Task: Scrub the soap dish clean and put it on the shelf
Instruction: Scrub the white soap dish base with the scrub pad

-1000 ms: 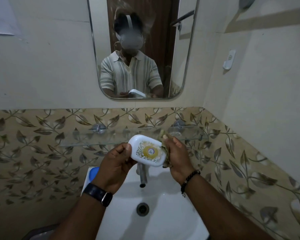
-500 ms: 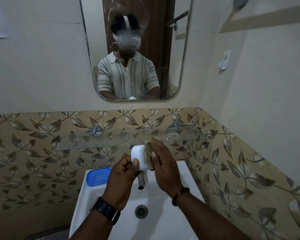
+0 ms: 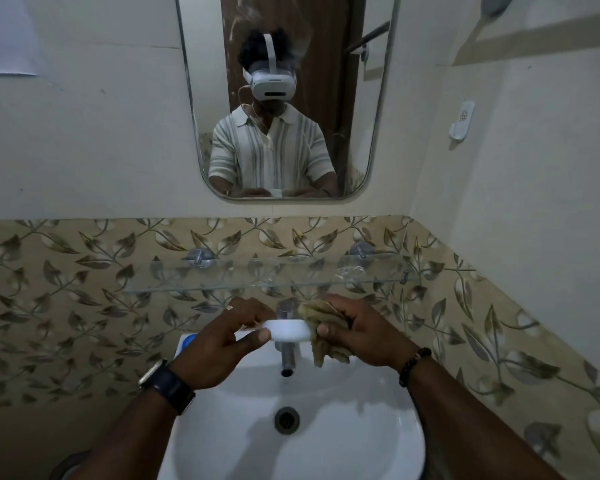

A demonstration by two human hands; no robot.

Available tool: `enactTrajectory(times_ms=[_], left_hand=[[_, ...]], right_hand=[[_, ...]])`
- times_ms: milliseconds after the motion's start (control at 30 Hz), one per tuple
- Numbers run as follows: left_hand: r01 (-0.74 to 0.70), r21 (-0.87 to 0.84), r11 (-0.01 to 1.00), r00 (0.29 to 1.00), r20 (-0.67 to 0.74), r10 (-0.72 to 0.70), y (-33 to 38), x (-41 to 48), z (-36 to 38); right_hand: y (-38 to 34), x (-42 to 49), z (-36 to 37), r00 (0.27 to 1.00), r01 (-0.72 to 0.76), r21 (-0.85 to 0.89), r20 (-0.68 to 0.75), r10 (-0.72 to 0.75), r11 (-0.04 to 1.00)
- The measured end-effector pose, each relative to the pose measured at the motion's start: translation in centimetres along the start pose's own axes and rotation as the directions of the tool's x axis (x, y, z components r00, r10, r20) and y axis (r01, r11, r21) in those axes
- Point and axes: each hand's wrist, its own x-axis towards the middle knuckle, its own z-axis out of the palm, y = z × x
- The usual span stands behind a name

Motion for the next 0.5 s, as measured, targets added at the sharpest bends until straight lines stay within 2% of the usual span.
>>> enactTrajectory(times_ms=[67, 133, 200, 300, 400, 467, 500], left_hand=[[-0.034, -0.096, 0.995, 0.993, -0.115, 0.023, -0.3, 0.1, 0.7], [0.043, -0.377, 0.925, 0.970, -0.205, -0.129, 0.0, 0.2, 1.9], [0.168, -0.647, 0.744, 0.908, -0.193, -0.373, 0.3, 0.2, 3.4], [0.280, -0.790, 0.546, 0.776, -0.149, -0.613, 0.0, -0.1, 4.6], [0.331, -0.866, 0.375, 0.725, -0.022, -0.688, -0.1, -0.9, 5.2], [0.362, -0.868, 0.339, 0.722, 0.031, -0.691, -0.3, -1.2, 5.1], [0.369, -0.863, 0.345, 0.724, 0.034, -0.689, -0.4, -1.3, 5.0]], right_hand=[[-0.8, 0.1, 0.1, 0.999, 0.041, -0.052, -0.009, -0.041, 0.998], [-1.4, 0.1, 0.5, 0.988, 0.145, -0.231, -0.010, -0.151, 0.962], [-1.6, -0.1, 1.3, 0.968, 0.243, -0.451, 0.059, -0.243, 0.859], [-1.7, -0.5, 2.4, 0.952, 0.297, -0.604, 0.131, -0.275, 0.739], [-1.6, -1.0, 2.8, 0.949, 0.309, -0.590, 0.140, -0.282, 0.746], [-1.4, -1.1, 2.6, 0.971, 0.235, -0.445, 0.136, -0.194, 0.864], [-1.2, -1.2, 2.4, 0.983, 0.153, -0.337, 0.150, -0.107, 0.929]])
